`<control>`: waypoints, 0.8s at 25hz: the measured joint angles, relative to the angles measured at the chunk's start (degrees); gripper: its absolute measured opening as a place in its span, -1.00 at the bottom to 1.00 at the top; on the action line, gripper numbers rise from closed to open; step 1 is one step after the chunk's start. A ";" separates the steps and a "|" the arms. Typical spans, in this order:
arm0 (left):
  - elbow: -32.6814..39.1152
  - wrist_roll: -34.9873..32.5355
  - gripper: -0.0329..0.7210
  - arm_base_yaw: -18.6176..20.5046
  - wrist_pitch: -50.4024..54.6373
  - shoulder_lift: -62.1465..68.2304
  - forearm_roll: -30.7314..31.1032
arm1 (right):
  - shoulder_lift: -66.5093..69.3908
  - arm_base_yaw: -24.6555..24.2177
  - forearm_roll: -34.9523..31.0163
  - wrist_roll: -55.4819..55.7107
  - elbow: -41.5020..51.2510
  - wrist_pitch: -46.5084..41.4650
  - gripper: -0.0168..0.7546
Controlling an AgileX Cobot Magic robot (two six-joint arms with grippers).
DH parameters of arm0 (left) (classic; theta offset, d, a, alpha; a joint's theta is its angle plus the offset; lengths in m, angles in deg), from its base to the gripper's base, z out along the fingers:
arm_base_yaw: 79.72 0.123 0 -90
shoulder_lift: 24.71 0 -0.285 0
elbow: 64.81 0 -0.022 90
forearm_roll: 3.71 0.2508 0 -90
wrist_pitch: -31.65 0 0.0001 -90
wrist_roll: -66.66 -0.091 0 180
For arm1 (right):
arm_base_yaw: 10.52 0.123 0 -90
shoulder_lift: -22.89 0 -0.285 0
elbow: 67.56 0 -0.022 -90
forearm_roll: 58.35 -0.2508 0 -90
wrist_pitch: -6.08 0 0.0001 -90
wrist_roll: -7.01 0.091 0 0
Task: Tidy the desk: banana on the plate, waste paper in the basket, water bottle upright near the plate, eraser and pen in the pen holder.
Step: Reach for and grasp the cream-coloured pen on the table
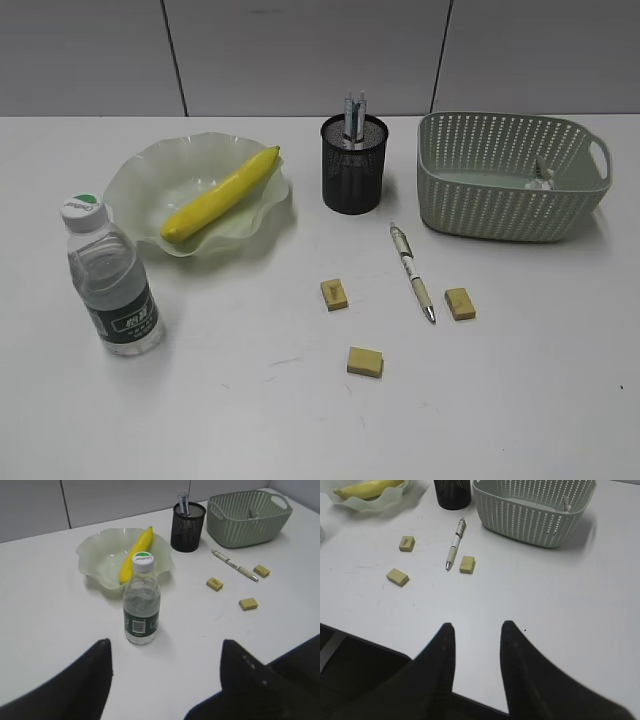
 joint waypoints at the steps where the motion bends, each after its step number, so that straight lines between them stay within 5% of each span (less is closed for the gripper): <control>1: 1.21 0.00 0.43 0.00 0.18 -1.83 -0.74 | 0.00 0.00 0.00 0.00 0.00 0.00 -0.29; 17: 4.60 -2.32 0.41 0.07 -0.18 -2.17 -5.12 | 0.00 0.00 -0.70 0.00 0.00 0.06 -0.29; 20: 4.60 -2.32 0.40 2.65 -0.18 -2.22 -5.12 | 0.00 0.00 -1.22 0.00 0.00 0.06 -0.29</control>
